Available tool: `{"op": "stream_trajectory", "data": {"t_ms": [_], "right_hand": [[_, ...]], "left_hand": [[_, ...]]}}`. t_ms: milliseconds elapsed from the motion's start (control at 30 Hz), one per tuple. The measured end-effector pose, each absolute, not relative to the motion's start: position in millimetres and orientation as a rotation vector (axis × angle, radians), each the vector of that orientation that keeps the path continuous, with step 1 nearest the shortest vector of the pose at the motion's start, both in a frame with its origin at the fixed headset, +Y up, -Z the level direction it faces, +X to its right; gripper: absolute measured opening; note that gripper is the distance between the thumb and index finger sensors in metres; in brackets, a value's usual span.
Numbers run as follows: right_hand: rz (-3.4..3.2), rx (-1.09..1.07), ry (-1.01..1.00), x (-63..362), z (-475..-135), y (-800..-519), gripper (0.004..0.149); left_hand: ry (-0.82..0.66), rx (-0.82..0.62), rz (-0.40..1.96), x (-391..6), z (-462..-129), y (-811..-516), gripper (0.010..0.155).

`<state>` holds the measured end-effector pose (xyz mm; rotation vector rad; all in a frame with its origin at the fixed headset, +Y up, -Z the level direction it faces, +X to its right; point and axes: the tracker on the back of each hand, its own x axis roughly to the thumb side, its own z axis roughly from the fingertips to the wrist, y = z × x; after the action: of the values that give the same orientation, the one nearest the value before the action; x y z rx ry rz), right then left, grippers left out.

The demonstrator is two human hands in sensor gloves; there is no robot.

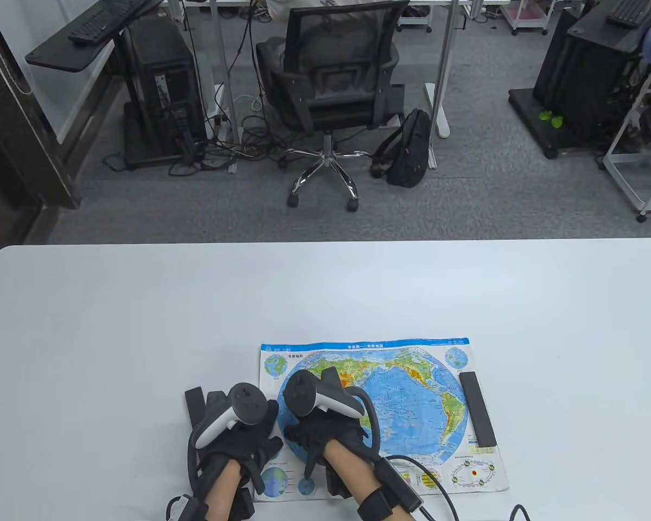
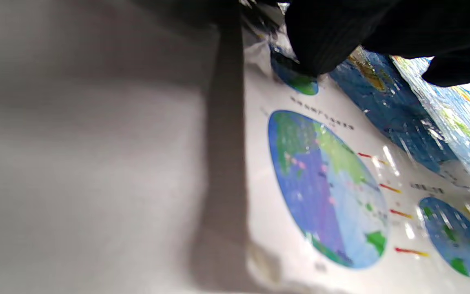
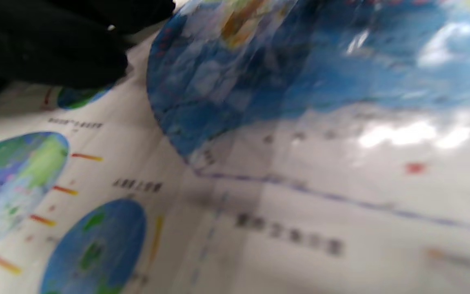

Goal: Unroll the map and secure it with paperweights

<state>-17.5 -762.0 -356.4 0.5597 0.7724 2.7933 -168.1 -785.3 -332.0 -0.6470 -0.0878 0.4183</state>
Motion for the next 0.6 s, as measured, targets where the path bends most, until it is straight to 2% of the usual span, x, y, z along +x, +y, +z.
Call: {"op": "stream_trajectory", "data": {"t_ms": [367, 600], "right_hand": [[2.773, 0.544, 0.93, -22.8, -359.8, -775.6, 0.064], [2.769, 0.536, 0.915, -22.9, -361.2, -775.9, 0.064]], "left_hand": [[-0.088, -0.646, 0.417, -169.1, -331.8, -785.7, 0.068], [-0.095, -0.626, 0.418, -170.2, -332.2, -784.6, 0.069]]}}
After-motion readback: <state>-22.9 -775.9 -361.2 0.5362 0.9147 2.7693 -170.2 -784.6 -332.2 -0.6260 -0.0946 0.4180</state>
